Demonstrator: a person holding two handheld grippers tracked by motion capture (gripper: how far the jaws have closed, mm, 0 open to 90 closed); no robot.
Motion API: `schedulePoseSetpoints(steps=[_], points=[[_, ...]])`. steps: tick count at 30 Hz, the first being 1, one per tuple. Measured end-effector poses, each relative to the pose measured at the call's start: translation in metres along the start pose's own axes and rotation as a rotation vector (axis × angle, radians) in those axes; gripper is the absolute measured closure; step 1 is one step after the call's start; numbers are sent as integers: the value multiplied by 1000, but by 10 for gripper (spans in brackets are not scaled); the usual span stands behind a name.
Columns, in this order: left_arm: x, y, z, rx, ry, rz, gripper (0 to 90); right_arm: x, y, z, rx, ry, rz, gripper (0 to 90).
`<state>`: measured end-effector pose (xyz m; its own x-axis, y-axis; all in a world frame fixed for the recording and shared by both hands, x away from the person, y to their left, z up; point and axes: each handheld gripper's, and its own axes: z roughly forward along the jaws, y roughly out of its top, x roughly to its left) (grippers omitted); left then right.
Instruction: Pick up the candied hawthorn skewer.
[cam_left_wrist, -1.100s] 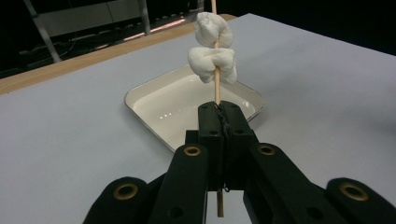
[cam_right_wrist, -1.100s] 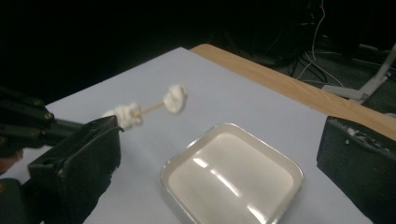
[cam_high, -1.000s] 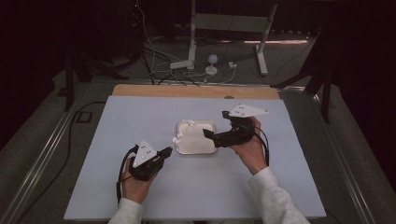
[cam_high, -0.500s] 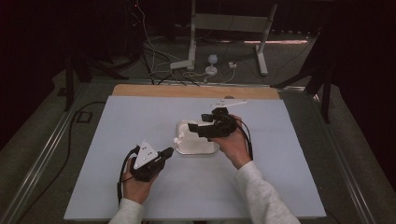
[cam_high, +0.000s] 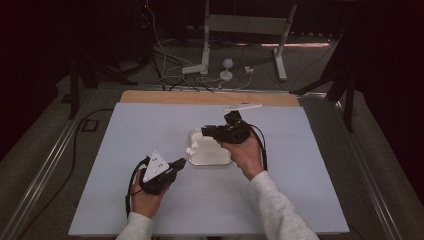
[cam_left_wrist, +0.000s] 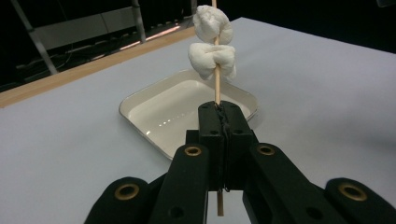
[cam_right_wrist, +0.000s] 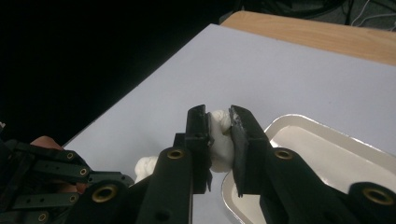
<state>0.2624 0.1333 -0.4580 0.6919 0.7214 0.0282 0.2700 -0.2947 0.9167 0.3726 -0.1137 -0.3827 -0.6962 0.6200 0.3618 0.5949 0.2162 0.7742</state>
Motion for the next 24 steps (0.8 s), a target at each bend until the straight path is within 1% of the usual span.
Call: schedulePoseSetpoints(steps=[2, 3, 4, 5, 6, 8, 9, 10, 11, 12, 13, 14, 15, 16, 18, 21, 24], points=[[1, 0, 0, -10, -8, -9, 900, 0, 0, -1, -5, -3, 1, 792], [2, -2, 1, -12, -12, -19, 900, 1, 1, -2, -13, -14, 2, 799], [2, -2, 1, -12, -12, -19, 900, 1, 1, -2, -13, -14, 2, 799], [3, -3, 1, -8, -14, -16, 900, 4, 1, -2, -14, -38, -14, 805], [3, -3, 1, -8, -15, -16, 900, 4, 1, -2, -14, -38, -14, 805], [4, -3, 0, -15, -13, -13, 900, 6, 1, -3, -22, -54, -27, 810], [4, -2, -1, -18, -10, -12, 900, 7, 2, -3, -28, -59, -26, 813], [5, -2, -1, -16, -10, -9, 900, 7, 2, -4, -32, -62, -23, 815], [5, -2, -2, -15, -5, -4, 900, 8, 4, -5, -38, -77, -29, 817], [5, -2, -2, -5, -2, 1, 900, 8, 4, -5, -38, -77, -29, 817], [5, -3, -1, 26, 22, 20, 900, 9, 6, -10, -74, -162, -58, 821], [6, -6, -1, 42, 34, 27, 900, 6, 8, -16, -91, -159, -40, 821], [9, -9, -2, 41, 33, 4, 900, 2, 10, -21, -99, -140, -27, 820], [12, -10, -3, 38, 37, -14, 900, 0, 11, -26, -97, -144, -36, 819], [14, -8, -5, 21, 42, -27, 900, 0, 12, -32, -90, -157, -61, 816], [14, -5, -6, 7, 43, -30, 900, -2, 12, -34, -89, -159, -63, 813], [15, -5, -7, -4, 41, -45, 900, -4, 11, -32, -89, -156, -59, 810]])
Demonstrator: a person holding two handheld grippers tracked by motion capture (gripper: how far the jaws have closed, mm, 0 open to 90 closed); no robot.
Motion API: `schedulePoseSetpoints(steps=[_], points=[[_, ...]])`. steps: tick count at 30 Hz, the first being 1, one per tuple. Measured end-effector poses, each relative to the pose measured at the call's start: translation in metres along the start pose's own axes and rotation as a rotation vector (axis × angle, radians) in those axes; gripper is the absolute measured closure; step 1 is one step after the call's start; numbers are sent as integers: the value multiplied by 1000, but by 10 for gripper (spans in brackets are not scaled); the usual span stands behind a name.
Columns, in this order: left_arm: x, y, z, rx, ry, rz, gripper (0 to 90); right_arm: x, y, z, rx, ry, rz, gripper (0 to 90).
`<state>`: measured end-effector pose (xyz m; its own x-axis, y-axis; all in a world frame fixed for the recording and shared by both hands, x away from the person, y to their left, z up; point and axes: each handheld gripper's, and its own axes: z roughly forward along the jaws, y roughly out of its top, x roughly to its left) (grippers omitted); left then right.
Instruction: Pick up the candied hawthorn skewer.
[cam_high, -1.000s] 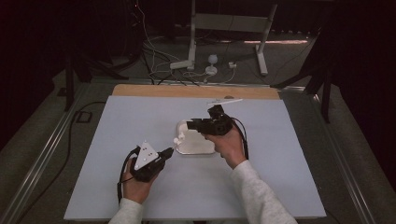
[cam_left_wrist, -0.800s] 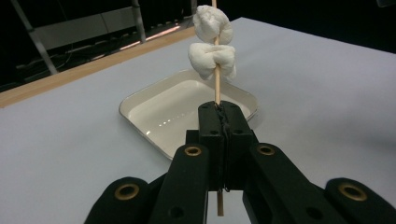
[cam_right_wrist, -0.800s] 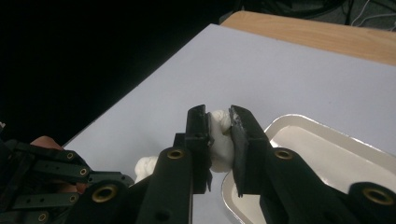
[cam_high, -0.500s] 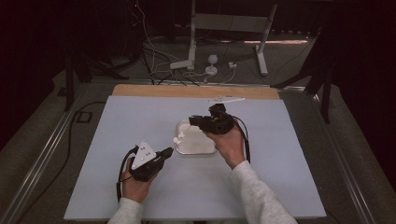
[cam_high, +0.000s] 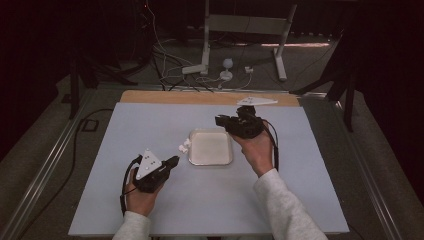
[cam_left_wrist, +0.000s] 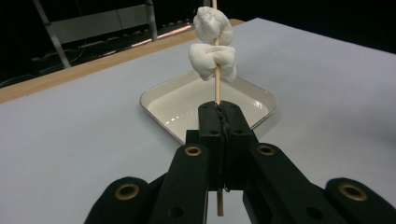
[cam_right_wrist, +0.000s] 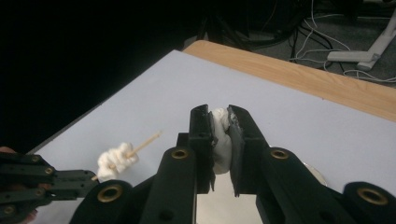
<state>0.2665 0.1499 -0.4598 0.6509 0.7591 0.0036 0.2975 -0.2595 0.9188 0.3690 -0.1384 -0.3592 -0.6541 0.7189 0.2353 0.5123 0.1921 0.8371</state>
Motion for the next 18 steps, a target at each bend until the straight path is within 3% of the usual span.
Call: schedulePoseSetpoints(steps=[18], points=[[6, 1, -6, -30, -5, -36, 900, -20, -30, 32, 70, -13, 34, 796]])
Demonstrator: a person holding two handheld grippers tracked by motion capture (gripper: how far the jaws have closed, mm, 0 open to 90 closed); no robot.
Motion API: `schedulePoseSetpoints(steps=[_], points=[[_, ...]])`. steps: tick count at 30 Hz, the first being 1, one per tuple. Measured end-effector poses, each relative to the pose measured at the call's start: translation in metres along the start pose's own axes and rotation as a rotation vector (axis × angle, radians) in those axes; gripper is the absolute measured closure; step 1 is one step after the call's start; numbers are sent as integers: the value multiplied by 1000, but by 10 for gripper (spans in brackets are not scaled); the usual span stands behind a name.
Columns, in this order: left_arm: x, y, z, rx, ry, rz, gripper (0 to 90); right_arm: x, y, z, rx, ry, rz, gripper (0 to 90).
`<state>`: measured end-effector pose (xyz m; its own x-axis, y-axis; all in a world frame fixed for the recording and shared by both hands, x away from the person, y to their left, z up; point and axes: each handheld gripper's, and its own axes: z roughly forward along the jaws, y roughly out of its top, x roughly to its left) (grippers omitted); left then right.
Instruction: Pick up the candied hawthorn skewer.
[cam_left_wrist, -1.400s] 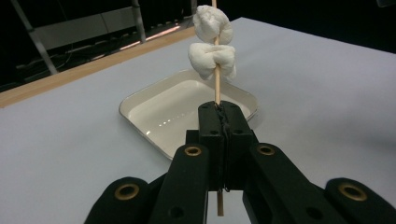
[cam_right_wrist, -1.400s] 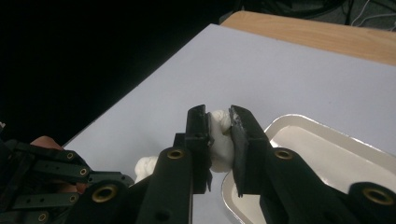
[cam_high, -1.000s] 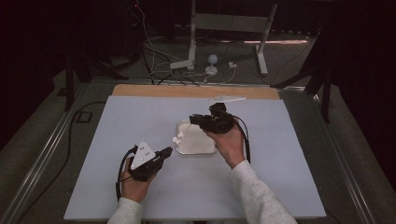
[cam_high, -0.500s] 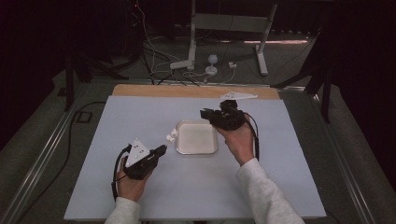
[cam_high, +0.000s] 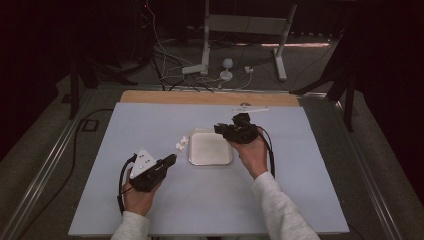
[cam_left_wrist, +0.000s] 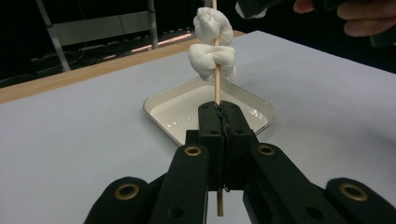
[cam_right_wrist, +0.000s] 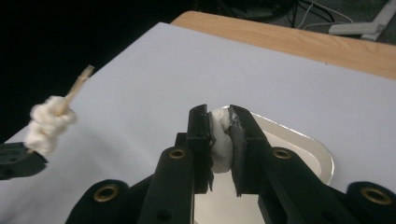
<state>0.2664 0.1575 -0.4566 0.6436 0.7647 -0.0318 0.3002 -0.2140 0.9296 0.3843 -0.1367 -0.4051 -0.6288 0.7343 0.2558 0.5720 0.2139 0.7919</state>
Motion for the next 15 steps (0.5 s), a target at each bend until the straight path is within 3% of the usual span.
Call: schedulePoseSetpoints(steps=[15], points=[[2, 0, -1, -7, -2, -13, 900, -11, -21, 22, 81, -41, 6, 789]])
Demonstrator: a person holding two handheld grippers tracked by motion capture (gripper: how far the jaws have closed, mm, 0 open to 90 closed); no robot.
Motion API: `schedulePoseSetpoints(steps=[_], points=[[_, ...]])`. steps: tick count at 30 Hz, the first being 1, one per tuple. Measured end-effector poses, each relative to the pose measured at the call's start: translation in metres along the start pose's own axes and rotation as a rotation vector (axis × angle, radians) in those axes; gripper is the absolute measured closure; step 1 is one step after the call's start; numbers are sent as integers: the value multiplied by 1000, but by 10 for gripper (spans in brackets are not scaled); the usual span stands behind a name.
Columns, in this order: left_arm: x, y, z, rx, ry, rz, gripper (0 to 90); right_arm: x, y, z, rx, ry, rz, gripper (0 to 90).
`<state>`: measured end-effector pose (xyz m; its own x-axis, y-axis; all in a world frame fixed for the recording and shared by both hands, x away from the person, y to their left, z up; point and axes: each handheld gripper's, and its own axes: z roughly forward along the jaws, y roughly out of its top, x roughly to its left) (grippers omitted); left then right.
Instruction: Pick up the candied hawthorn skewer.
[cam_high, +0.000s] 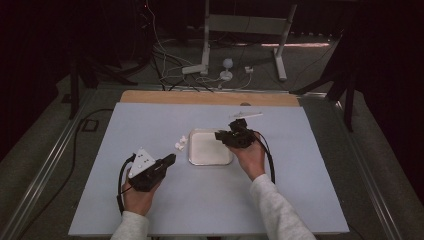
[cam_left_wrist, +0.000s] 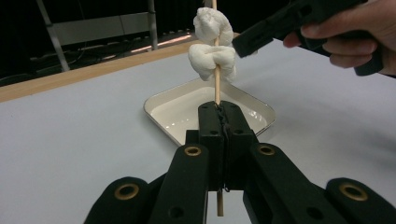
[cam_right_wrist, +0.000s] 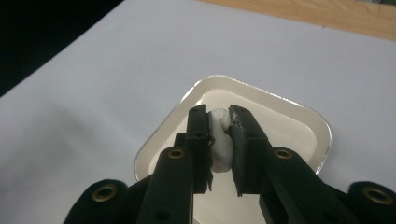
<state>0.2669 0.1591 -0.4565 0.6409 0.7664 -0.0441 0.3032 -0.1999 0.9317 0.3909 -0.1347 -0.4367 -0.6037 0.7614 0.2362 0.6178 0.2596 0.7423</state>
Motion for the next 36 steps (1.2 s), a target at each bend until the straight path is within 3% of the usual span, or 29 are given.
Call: schedulePoseSetpoints(steps=[19, 36], points=[[0, 0, 0, 0, -2, 0, 900, -7, -20, 21, 68, -35, 17, 782], [-1, 0, 1, -1, -6, -3, 900, -8, -31, 35, 146, -65, -6, 782]])
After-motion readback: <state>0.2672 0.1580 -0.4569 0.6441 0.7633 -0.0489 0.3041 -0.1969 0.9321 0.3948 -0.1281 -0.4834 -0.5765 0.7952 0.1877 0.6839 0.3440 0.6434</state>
